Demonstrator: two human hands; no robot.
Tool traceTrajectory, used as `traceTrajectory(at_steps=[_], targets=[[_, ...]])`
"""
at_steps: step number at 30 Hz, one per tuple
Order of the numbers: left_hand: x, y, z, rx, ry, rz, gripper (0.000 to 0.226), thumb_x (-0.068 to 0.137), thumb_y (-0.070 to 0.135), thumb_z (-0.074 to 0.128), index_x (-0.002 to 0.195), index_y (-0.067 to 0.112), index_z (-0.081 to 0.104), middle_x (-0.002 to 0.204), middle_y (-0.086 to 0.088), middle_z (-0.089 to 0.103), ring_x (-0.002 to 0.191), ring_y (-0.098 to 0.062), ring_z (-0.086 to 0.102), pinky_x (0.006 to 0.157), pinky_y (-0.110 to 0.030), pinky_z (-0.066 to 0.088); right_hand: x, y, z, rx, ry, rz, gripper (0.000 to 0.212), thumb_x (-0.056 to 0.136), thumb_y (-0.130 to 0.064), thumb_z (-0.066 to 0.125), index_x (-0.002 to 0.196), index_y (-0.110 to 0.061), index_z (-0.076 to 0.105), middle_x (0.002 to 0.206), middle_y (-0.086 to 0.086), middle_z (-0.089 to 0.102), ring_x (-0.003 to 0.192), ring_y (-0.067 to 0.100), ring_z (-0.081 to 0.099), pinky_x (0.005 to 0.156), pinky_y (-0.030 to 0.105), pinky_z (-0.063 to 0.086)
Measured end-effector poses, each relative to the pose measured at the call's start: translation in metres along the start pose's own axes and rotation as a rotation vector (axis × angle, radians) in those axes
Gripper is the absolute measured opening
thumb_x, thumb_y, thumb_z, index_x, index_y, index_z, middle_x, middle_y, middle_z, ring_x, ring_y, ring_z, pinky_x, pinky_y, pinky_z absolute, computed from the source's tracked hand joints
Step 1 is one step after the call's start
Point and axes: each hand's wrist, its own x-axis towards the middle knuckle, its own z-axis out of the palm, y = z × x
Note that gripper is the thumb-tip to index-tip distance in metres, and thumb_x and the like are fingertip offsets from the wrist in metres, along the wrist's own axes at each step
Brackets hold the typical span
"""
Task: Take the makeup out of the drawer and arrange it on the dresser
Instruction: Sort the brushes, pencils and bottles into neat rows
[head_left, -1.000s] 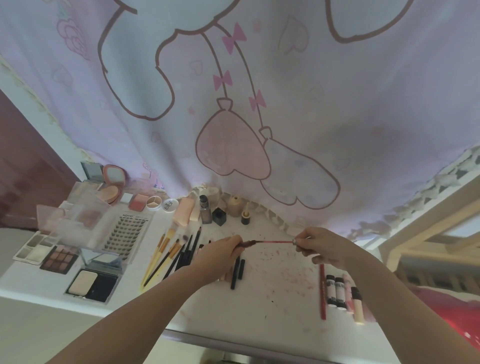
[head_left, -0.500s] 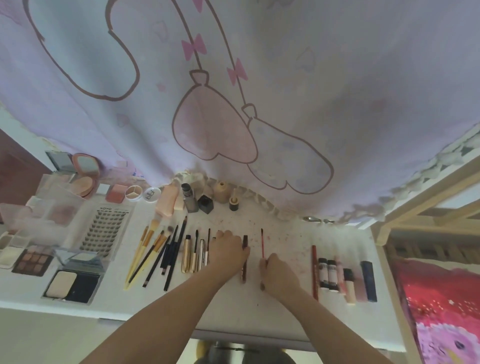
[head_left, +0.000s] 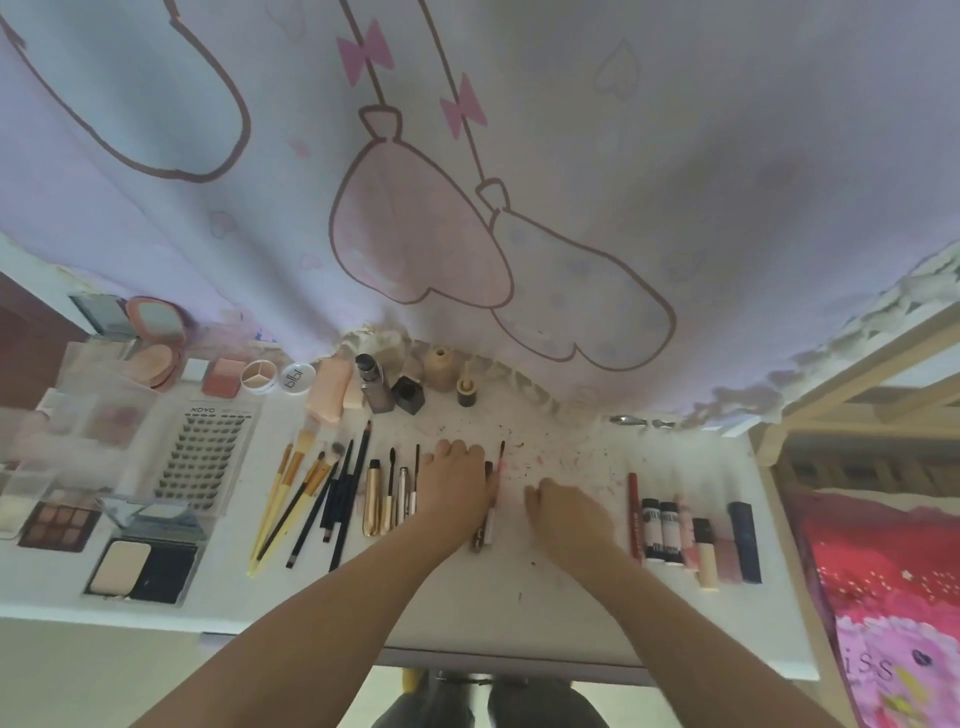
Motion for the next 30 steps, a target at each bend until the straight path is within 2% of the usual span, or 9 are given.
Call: traceTrajectory(at_steps=[3, 7, 10, 14, 17, 20, 22, 26, 30], targets=[[-0.003, 0.035, -0.007, -0.074, 0.022, 0.116, 0.036, 0.098, 0.037, 0.033, 0.116, 0.012, 0.051, 0.114, -0.007, 0.056, 0.106, -0.026, 0.047, 0.087, -0.037, 0.038, 0.014, 0.050, -0.035, -0.051, 0.069, 0.069, 0.032, 0.099, -0.032, 0.030, 0.094, -0.013, 0.055, 0.092, 0.009, 0.064, 0.089, 0.026, 0.062, 0.071, 0.030, 0.039], [-0.015, 0.106, 0.005, -0.114, -0.062, 0.267, 0.037, 0.098, 0.035, 0.034, 0.117, 0.010, 0.052, 0.116, -0.010, 0.056, 0.110, -0.029, 0.046, 0.091, -0.040, 0.035, 0.031, 0.095, -0.058, -0.152, 0.041, 0.154, 0.036, 0.099, -0.035, 0.028, 0.105, -0.015, 0.056, 0.103, 0.004, 0.064, 0.094, 0.023, 0.061, 0.070, 0.027, 0.040], [-0.015, 0.141, 0.018, -0.103, -0.143, 0.227, 0.037, 0.099, 0.034, 0.030, 0.120, 0.010, 0.050, 0.119, -0.010, 0.055, 0.112, -0.029, 0.046, 0.093, -0.039, 0.034, 0.038, 0.099, -0.055, -0.200, -0.031, 0.119, 0.039, 0.098, -0.042, 0.030, 0.106, -0.016, 0.057, 0.101, 0.003, 0.065, 0.093, 0.021, 0.061, 0.072, 0.029, 0.043], [-0.010, 0.157, 0.024, -0.098, -0.174, 0.133, 0.042, 0.100, 0.037, 0.028, 0.128, 0.010, 0.044, 0.120, -0.009, 0.054, 0.112, -0.028, 0.045, 0.092, -0.038, 0.033, 0.045, 0.091, -0.053, -0.195, -0.071, 0.110, 0.029, 0.095, -0.035, 0.039, 0.085, -0.016, 0.058, 0.082, 0.002, 0.060, 0.079, 0.022, 0.058, 0.067, 0.029, 0.041], [-0.010, 0.154, 0.021, -0.165, -0.167, 0.073, 0.042, 0.099, 0.040, 0.028, 0.120, 0.012, 0.051, 0.114, -0.007, 0.057, 0.109, -0.026, 0.048, 0.090, -0.036, 0.034, 0.048, 0.086, -0.057, -0.056, -0.077, 0.090, 0.029, 0.094, -0.031, 0.038, 0.076, -0.014, 0.053, 0.070, 0.000, 0.053, 0.071, 0.020, 0.054, 0.063, 0.028, 0.040], [-0.013, 0.135, 0.014, -0.340, -0.172, 0.016, 0.036, 0.100, 0.037, 0.033, 0.107, 0.011, 0.057, 0.106, -0.007, 0.059, 0.096, -0.026, 0.055, 0.079, -0.033, 0.039, 0.049, 0.084, -0.067, 0.207, -0.090, 0.033, 0.036, 0.096, -0.027, 0.038, 0.066, -0.013, 0.050, 0.068, 0.004, 0.055, 0.064, 0.020, 0.053, 0.061, 0.029, 0.041], [-0.017, 0.118, 0.007, -0.447, -0.186, 0.018, 0.036, 0.100, 0.037, 0.034, 0.104, 0.011, 0.057, 0.101, -0.007, 0.057, 0.089, -0.025, 0.057, 0.073, -0.033, 0.042, 0.045, 0.081, -0.075, 0.379, -0.137, -0.001, 0.034, 0.097, -0.026, 0.039, 0.069, -0.013, 0.052, 0.067, 0.002, 0.058, 0.059, 0.016, 0.051, 0.059, 0.029, 0.042], [-0.028, 0.085, -0.013, -0.422, -0.204, 0.094, 0.037, 0.100, 0.040, 0.033, 0.103, 0.012, 0.057, 0.093, -0.002, 0.053, 0.085, -0.023, 0.056, 0.069, -0.033, 0.041, 0.026, 0.067, -0.085, 0.503, -0.299, -0.070, 0.026, 0.097, -0.033, 0.044, 0.079, -0.019, 0.057, 0.058, -0.007, 0.057, 0.044, 0.006, 0.044, 0.043, 0.018, 0.034], [-0.036, 0.062, -0.032, -0.452, -0.232, 0.154, 0.034, 0.101, 0.036, 0.033, 0.094, 0.011, 0.055, 0.087, 0.001, 0.047, 0.080, -0.020, 0.049, 0.076, -0.035, 0.037, 0.011, 0.051, -0.089, 0.612, -0.334, -0.083, 0.024, 0.098, -0.026, 0.045, 0.083, -0.012, 0.056, 0.059, -0.003, 0.051, 0.038, 0.004, 0.036, 0.039, 0.018, 0.029]])
